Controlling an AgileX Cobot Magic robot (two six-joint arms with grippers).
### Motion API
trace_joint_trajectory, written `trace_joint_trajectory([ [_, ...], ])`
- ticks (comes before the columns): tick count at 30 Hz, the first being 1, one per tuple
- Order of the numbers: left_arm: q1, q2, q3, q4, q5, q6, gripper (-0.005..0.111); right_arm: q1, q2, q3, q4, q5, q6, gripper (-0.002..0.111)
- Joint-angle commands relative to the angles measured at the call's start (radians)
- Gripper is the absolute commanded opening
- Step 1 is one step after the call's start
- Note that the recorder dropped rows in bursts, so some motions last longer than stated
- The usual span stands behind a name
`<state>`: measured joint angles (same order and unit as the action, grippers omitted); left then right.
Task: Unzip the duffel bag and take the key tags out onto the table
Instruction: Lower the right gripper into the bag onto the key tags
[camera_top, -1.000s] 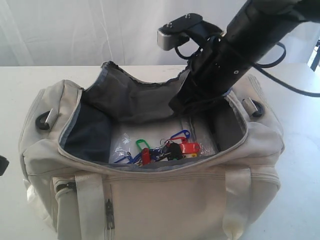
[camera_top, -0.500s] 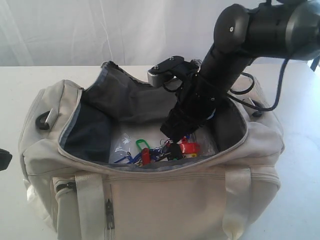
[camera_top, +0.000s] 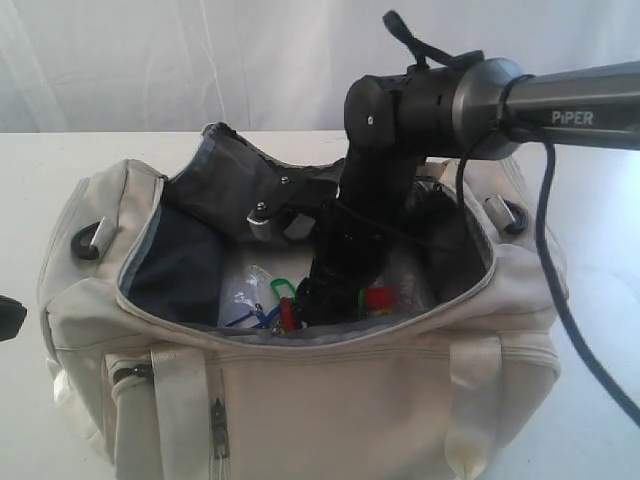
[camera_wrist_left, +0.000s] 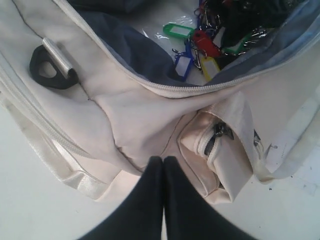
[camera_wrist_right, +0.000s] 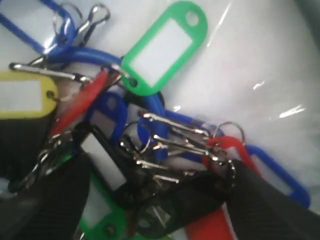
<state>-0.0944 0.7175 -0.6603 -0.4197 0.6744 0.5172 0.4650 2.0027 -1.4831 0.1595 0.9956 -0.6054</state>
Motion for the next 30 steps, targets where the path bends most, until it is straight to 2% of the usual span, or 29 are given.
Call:
trace_joint_trajectory([
  [1, 0.003, -0.007, 0.003, -0.017, 0.007, -0.007, 0.000, 0.035, 0.035, 0.002, -0.190, -0.127, 0.137, 0.065],
  [6, 0.003, -0.007, 0.003, -0.017, 0.007, -0.007, 0.000, 0.040, 0.030, -0.035, -0.265, -0.169, 0.300, 0.043],
  [8, 0.003, -0.007, 0.003, -0.017, 0.007, -0.007, 0.000, 0.040, 0.030, -0.064, -0.267, -0.173, 0.307, 0.039],
  [13, 0.003, -0.007, 0.003, -0.017, 0.007, -0.007, 0.000, 0.040, 0.030, -0.109, -0.265, -0.160, 0.307, 0.037],
  [18, 0.003, -0.007, 0.003, -0.017, 0.007, -0.007, 0.000, 0.040, 0.030, -0.114, -0.265, -0.120, 0.307, 0.020],
  [19, 0.003, -0.007, 0.003, -0.017, 0.007, -0.007, 0.000, 0.040, 0.030, -0.114, -0.265, -0.120, 0.307, 0.020],
  [21, 0.003, -0.007, 0.003, -0.017, 0.007, -0.007, 0.000, 0.040, 0.030, -0.119, -0.265, -0.108, 0.321, 0.027],
  [25, 0.003, -0.007, 0.003, -0.017, 0.007, -0.007, 0.000, 0.040, 0.030, -0.140, -0.245, -0.035, 0.340, 0.064],
  [26, 0.003, -0.007, 0.003, -0.017, 0.007, -0.007, 0.000, 0.040, 0.031, -0.145, -0.245, -0.023, 0.342, 0.070],
  [30, 0.003, -0.007, 0.003, -0.017, 0.007, -0.007, 0.000, 0.032, 0.044, -0.150, -0.245, -0.011, 0.390, 0.068],
])
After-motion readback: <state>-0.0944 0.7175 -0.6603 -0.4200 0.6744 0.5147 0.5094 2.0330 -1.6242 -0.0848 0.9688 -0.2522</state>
